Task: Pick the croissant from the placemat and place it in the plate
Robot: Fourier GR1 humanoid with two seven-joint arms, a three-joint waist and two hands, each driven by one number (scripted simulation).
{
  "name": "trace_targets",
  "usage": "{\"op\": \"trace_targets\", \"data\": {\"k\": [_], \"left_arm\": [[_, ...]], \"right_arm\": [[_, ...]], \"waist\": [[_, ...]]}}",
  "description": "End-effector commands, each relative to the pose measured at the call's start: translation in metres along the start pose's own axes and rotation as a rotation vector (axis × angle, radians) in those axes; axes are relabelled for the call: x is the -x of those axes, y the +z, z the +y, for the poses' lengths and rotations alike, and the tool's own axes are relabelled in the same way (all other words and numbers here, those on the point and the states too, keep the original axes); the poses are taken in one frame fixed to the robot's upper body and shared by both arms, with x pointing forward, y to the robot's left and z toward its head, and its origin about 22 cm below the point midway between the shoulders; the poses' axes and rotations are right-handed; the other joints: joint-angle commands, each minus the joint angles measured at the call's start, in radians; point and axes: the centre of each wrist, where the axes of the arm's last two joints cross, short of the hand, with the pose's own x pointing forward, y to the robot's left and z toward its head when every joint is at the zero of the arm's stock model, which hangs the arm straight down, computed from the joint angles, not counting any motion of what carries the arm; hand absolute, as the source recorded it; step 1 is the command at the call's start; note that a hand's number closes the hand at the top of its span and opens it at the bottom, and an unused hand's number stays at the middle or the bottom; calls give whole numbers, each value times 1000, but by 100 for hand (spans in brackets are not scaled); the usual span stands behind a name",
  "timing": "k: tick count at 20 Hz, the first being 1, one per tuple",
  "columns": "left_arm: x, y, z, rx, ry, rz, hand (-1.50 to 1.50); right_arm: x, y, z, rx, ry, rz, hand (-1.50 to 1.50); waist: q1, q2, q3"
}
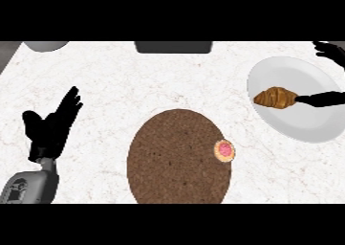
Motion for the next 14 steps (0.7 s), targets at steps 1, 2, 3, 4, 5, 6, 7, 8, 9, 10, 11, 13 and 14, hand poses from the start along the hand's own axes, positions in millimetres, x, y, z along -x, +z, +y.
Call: {"op": "trace_targets", "data": {"k": [1,2,3,4,5,6,7,8,9,10,11,13,14], "left_arm": [[-2,-2,15,-38,-5,15,0],[1,-7,3,-19,1,23,0],[7,6,5,-20,6,14,0],[14,6,5,-16,9,17,0],[0,-3,17,-27,1,5,0],[5,8,12,-5,4,16,0],[1,10,14,-22,1,18,0],[1,5,5,-24,3,15,0],[-4,1,11,-39,1,4,0],[10,8,4,-10,-4,24,0],[-5,8,9,-14,1,3,0],[-21,9,8,7,-14,-6,0],[-3,7,17,-22,-2,-10,0]], "right_arm": [[-19,-13,4,41,-212,-150,-150],[-7,-3,-26,58,-237,-133,-150],[-13,-12,-11,58,-291,-95,-150],[-17,-14,-34,61,-317,-55,-150],[-12,-6,-16,46,-354,-18,-150],[-11,-11,-36,33,-423,38,-150],[-9,-6,-27,-14,-440,93,-150],[-3,-2,-31,-51,-488,98,-150],[-4,0,-28,-73,-505,112,-150],[-2,2,-46,-81,-545,101,-150],[5,9,-51,-89,-555,124,-150],[23,29,-59,-77,-577,108,-150],[13,24,-57,-62,-553,101,-150]], "waist": [[-30,-15,-2],[-22,-6,-1],[-14,-9,-2],[-20,-10,-2],[-24,-10,-2],[-15,-11,-2],[-25,-16,-3],[-21,-11,-2],[-25,-11,-2],[-20,-9,-2],[-12,-7,-1],[0,-2,0],[-9,-4,-1]]}}
